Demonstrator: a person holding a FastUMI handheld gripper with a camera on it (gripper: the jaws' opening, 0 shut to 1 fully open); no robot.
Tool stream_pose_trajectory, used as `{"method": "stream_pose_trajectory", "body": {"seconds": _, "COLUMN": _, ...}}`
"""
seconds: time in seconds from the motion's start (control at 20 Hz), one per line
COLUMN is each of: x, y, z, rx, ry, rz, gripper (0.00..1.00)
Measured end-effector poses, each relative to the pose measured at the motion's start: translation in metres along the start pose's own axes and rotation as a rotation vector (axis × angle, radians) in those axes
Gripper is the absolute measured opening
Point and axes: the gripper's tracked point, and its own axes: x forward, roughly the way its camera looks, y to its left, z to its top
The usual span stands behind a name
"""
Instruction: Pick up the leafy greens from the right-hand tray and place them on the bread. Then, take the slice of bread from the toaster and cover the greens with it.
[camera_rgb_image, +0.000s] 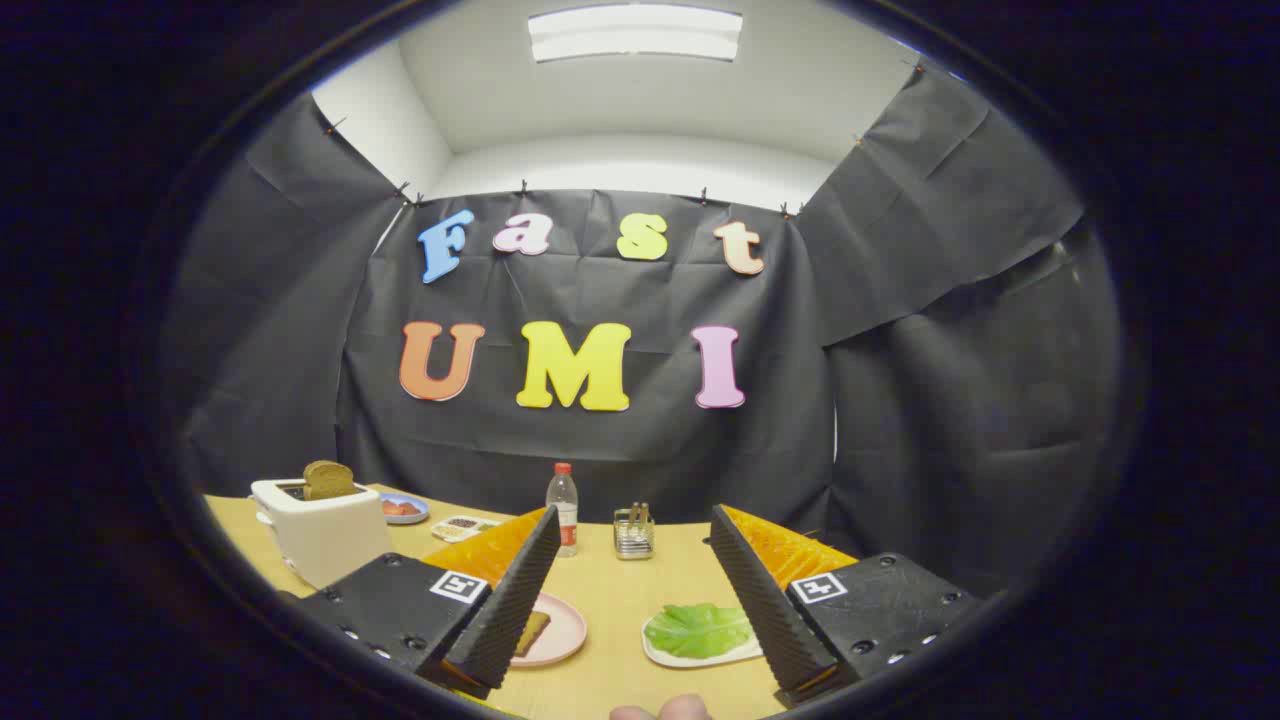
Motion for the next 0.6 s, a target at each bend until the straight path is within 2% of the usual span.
{"method": "stream_pose_trajectory", "body": {"seconds": 0.3, "x": 0.011, "y": 0.025, "z": -0.018, "rx": -0.014, "ry": 0.03, "rz": 0.053, "gripper": 0.94}}
{"method": "stream_pose_trajectory", "body": {"seconds": 0.6, "x": 0.018, "y": 0.029, "z": -0.033, "rx": -0.006, "ry": 0.061, "rz": 0.071, "gripper": 0.94}}
